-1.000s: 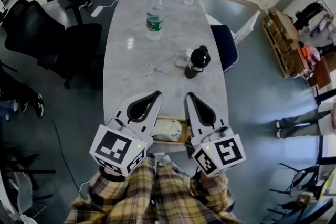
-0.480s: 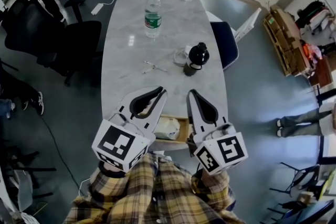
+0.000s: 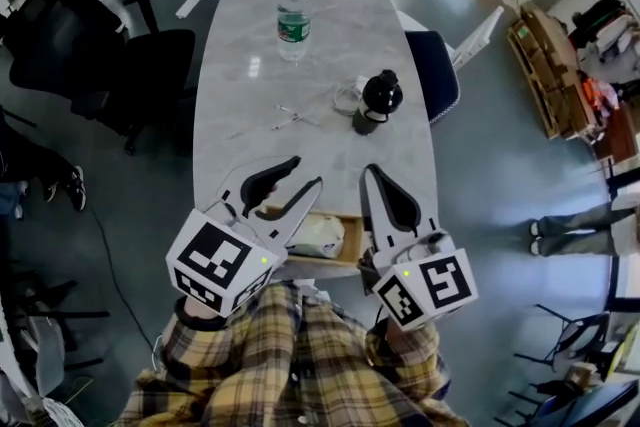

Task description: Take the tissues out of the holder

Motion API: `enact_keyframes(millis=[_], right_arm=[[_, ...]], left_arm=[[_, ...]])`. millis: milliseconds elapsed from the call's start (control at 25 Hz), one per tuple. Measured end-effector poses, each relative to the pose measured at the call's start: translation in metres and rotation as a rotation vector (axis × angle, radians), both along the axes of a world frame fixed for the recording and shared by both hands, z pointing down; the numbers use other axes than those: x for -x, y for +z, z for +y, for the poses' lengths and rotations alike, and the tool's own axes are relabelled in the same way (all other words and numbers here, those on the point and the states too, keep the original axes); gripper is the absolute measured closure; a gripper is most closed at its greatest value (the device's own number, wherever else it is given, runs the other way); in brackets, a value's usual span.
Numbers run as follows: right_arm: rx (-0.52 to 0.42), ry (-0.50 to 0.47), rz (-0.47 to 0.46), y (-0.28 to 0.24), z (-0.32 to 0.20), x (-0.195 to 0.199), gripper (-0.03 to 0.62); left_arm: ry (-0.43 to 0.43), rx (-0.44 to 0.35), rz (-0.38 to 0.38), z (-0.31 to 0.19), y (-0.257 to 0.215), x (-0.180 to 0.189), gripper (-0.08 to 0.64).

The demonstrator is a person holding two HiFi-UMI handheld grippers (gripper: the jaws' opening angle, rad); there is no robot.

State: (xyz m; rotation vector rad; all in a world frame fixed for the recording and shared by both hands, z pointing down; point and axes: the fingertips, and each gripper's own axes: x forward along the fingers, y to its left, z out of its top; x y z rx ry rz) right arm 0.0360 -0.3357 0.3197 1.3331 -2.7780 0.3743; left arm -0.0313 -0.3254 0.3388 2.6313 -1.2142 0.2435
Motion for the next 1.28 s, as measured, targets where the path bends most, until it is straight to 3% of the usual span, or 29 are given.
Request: enact_keyframes(millis=[120,400,560,680,1000,1280], right_arm=[[0.014,0.004,-0.006,0.005,0.001,-0.003,0.583],[0.054,0.029,-0.011,0.020,0.004,-0.016,0.582],[0.078,0.048,-0.015,0.031,0.004,-0.027,0.581],[0.099,0.064,-0.022,0.038,0.006,-0.033,0.581],[0.160,0.095,-0.046,0.060,0.013,-0.047,0.581],[0.200,0.116,-0.071,0.074,0.020,-0.053,0.582]], left_arm=[[0.096,0.063,-0.074,0.008,0.022,-0.006,0.422],[0.341,0.180,-0.319,0.032,0.086,-0.026,0.394],[0.469,0.256,-0.501,0.053,0.136,-0.035,0.394],[0.562,0.301,-0.581,0.069,0.165,-0.043,0.394],[0.680,0.407,-0.687,0.090,0.225,-0.047,0.386],[0.722,0.482,-0.762,0.096,0.270,-0.044,0.360]])
